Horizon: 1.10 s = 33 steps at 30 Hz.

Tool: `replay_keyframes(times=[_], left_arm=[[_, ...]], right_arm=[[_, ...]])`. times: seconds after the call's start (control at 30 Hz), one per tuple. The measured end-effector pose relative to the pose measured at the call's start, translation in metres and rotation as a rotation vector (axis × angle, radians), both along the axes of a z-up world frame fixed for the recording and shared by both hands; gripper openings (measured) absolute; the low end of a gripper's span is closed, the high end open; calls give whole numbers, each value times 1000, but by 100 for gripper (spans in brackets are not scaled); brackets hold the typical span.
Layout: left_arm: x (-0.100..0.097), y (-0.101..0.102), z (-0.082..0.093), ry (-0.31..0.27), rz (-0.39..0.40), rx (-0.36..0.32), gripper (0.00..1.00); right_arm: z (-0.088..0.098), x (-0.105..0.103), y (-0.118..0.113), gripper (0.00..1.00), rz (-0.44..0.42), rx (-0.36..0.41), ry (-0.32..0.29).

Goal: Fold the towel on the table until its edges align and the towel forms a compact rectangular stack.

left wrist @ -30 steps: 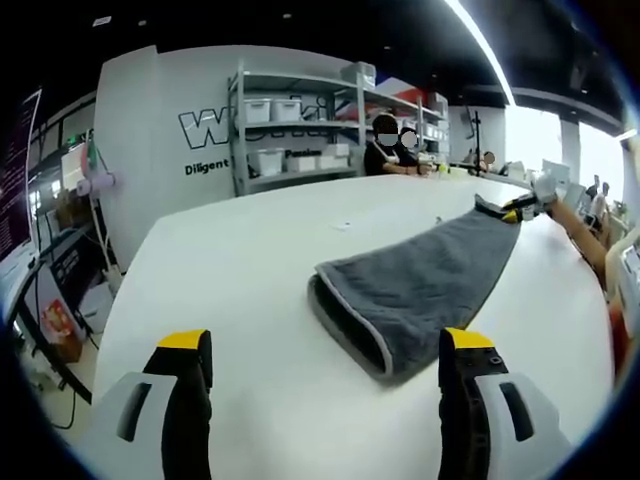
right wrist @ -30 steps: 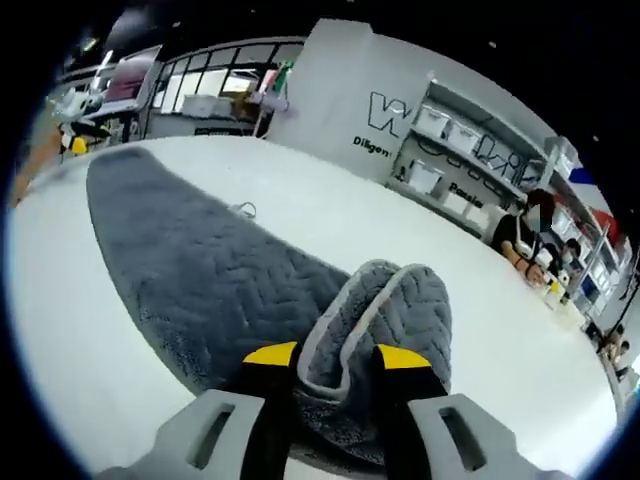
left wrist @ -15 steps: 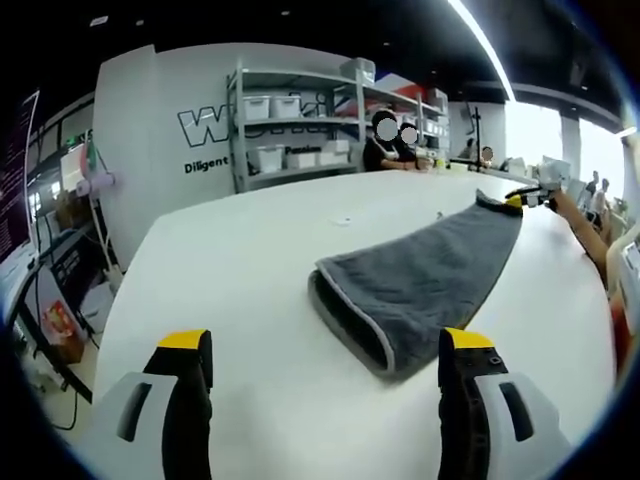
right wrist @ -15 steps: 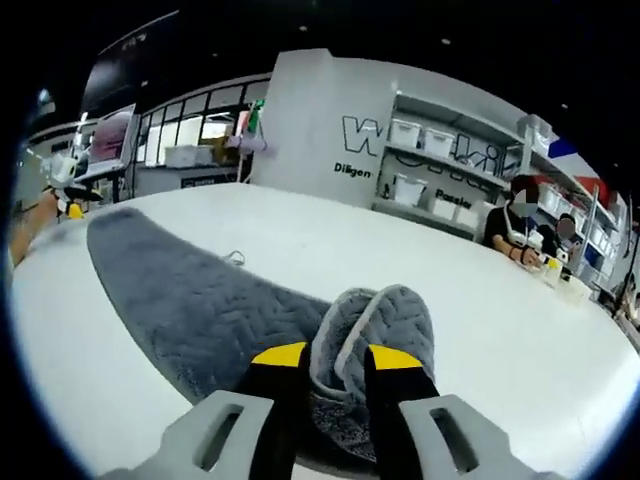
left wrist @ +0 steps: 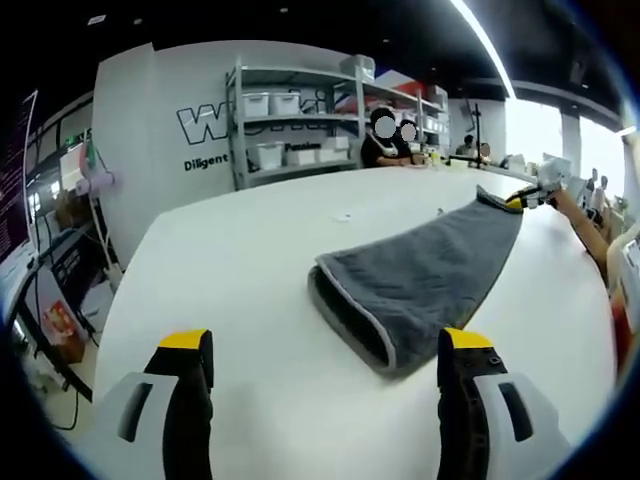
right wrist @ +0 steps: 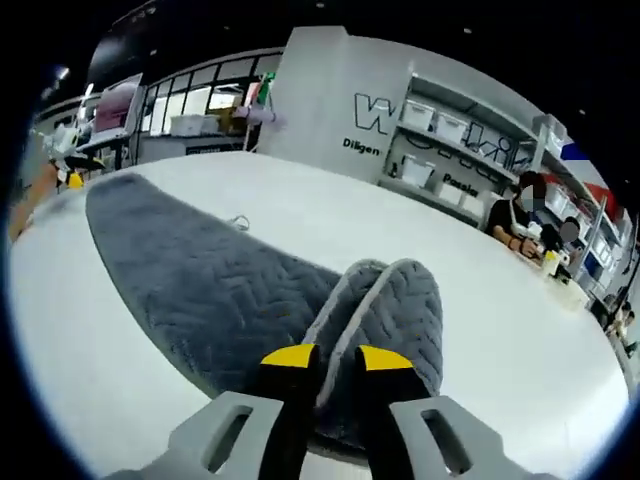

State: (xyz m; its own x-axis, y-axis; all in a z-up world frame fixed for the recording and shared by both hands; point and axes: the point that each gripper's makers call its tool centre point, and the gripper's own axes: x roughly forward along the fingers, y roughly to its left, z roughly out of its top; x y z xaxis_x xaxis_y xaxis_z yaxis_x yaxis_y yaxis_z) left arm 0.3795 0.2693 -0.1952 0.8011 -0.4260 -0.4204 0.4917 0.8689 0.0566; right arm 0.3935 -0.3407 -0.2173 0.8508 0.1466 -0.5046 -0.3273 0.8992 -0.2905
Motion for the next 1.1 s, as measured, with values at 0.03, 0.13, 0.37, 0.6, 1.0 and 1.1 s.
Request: replay_keyframes(times=[0.03,0.13,0.37,0.6,1.0,1.1], left_arm=[[0,0,0,-1,0,0,91],[0,1,1,-1,0,-1,91],[0,0,-1,4,0,4,91],[1,3,2,-13,10,6,89],[1,3,2,-16,11,4,89],[1,4,3,-16,11,2,89]], right_arm=[[-2,0,0,9,-2,8,7],[-2,-1,-1,1,-5,29,14],[15,1,0,0,3,69,-63],[23,-10,18,0,90,117,-49],[6,-23,43,0,224,67,37],[3,-22,40,1,237,7,33]])
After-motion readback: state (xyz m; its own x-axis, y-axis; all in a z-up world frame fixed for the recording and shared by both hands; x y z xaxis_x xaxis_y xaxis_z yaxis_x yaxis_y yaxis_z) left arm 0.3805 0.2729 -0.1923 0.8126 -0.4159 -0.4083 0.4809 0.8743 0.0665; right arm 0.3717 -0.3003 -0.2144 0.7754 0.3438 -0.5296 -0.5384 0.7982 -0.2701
